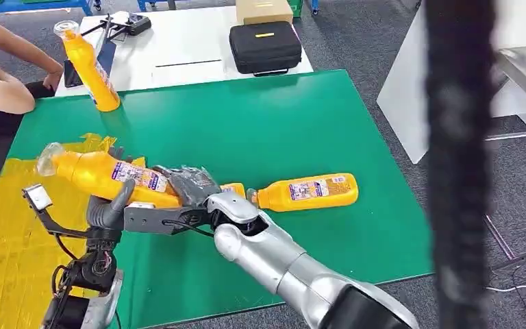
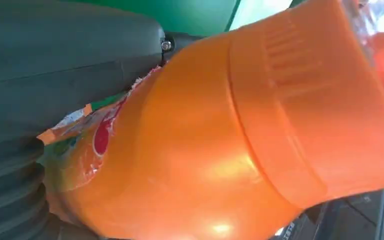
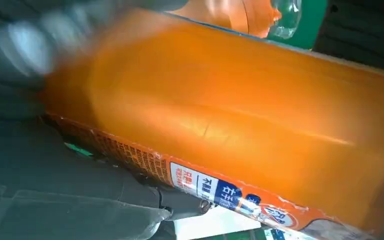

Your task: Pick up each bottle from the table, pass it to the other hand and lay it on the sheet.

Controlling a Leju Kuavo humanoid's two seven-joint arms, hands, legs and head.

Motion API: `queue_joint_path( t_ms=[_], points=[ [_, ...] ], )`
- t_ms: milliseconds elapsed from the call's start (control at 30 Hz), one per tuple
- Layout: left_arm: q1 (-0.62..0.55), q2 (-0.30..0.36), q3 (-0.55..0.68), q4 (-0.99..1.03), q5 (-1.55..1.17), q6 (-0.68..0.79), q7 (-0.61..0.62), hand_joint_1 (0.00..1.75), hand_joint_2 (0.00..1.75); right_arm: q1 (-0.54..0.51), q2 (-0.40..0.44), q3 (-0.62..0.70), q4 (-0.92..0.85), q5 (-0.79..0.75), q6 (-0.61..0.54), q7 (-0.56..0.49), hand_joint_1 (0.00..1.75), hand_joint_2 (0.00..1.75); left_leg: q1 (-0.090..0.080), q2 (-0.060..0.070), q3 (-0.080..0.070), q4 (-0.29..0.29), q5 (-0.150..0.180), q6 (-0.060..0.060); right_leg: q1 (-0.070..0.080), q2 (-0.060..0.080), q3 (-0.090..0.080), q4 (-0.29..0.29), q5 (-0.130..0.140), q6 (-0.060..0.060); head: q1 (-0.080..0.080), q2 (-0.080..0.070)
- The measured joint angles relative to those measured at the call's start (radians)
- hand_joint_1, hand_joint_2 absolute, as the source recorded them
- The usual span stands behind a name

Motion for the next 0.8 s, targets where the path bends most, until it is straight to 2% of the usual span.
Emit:
queue_joint_path(
  t_ms=[33, 67, 100, 200, 433, 800],
  points=[
    [0.001, 0.000, 0.002, -0.001, 0.000, 0.000, 0.000, 0.00, 1.75, -0.003, 0.000, 0.005, 0.003, -0.001, 0.000, 0.001, 1.75, 1.75, 0.000, 0.000, 0.000, 0.000, 0.000, 0.000, 0.000, 0.000, 0.000, 0.000, 0.000, 0.000, 0.000, 0.000],
    [0.002, 0.000, 0.004, -0.001, 0.000, 0.000, 0.000, 0.77, 1.75, -0.007, 0.000, 0.010, 0.005, -0.002, 0.001, 0.001, 1.75, 1.75, 0.000, 0.000, 0.000, 0.000, 0.000, 0.000, 0.000, 0.000, 0.000, 0.000, 0.000, 0.000, 0.000, 0.000],
    [0.004, 0.000, 0.006, -0.001, 0.000, 0.000, 0.000, 1.75, 1.75, -0.009, 0.002, 0.014, 0.007, -0.003, 0.003, 0.001, 1.75, 1.75, 0.000, 0.000, 0.000, 0.000, 0.000, 0.000, 0.000, 0.000, 0.000, 0.000, 0.000, 0.000, 0.000, 0.000],
    [0.017, 0.000, 0.014, -0.007, 0.028, -0.012, 0.008, 1.75, 1.75, -0.015, 0.002, 0.038, 0.011, -0.016, 0.010, 0.002, 1.75, 1.75, 0.000, 0.001, 0.000, 0.000, 0.000, 0.000, 0.000, 0.000, 0.000, 0.000, 0.000, 0.000, 0.000, 0.000],
    [0.043, 0.001, 0.039, -0.009, 0.223, -0.143, 0.080, 1.75, 1.75, -0.028, 0.002, 0.094, 0.026, -0.069, 0.010, 0.001, 1.75, 1.75, 0.000, 0.000, 0.000, 0.000, 0.000, 0.000, 0.000, 0.000, -0.001, 0.000, 0.000, 0.000, 0.000, 0.000],
    [0.036, 0.003, 0.039, 0.002, 0.243, -0.153, 0.080, 1.75, 1.75, -0.042, 0.003, 0.099, 0.058, -0.085, 0.000, -0.014, 1.75, 1.75, 0.000, 0.001, -0.001, 0.000, 0.000, 0.000, 0.000, 0.000, -0.002, 0.000, 0.000, 0.000, 0.000, 0.000]
  ],
)
